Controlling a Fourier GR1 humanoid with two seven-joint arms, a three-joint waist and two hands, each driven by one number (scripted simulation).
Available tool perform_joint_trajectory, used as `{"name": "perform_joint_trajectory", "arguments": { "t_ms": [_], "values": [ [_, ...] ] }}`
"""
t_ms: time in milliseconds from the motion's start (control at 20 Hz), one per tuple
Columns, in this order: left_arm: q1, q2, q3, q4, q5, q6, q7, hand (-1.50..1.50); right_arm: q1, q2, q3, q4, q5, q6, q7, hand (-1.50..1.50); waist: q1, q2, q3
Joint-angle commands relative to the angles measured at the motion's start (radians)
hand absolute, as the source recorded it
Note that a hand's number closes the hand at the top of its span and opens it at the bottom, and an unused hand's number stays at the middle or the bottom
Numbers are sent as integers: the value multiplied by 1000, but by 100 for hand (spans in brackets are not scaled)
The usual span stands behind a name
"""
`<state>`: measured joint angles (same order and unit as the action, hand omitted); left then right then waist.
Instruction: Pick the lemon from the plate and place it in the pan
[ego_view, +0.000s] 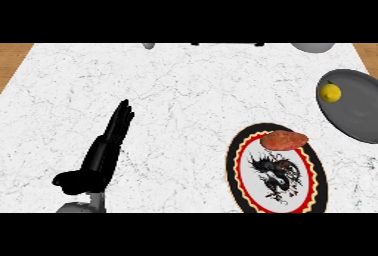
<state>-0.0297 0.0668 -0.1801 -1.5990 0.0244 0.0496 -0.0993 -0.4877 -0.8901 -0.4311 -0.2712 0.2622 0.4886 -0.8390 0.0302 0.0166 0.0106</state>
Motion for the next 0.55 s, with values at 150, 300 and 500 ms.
{"name": "perform_joint_trajectory", "arguments": {
  "t_ms": [150,300,500],
  "values": [
    [-2,9,10,14,6,-18,-27,0,21,-27,16,6,-9,161,-155,-150,5,1,-1],
    [-7,13,20,27,11,-21,-23,0,56,-10,30,-5,-5,122,-206,-150,0,3,0],
    [-4,-5,7,6,4,-4,-7,0,79,0,40,-19,1,35,-257,-150,2,0,0]
  ]
}}
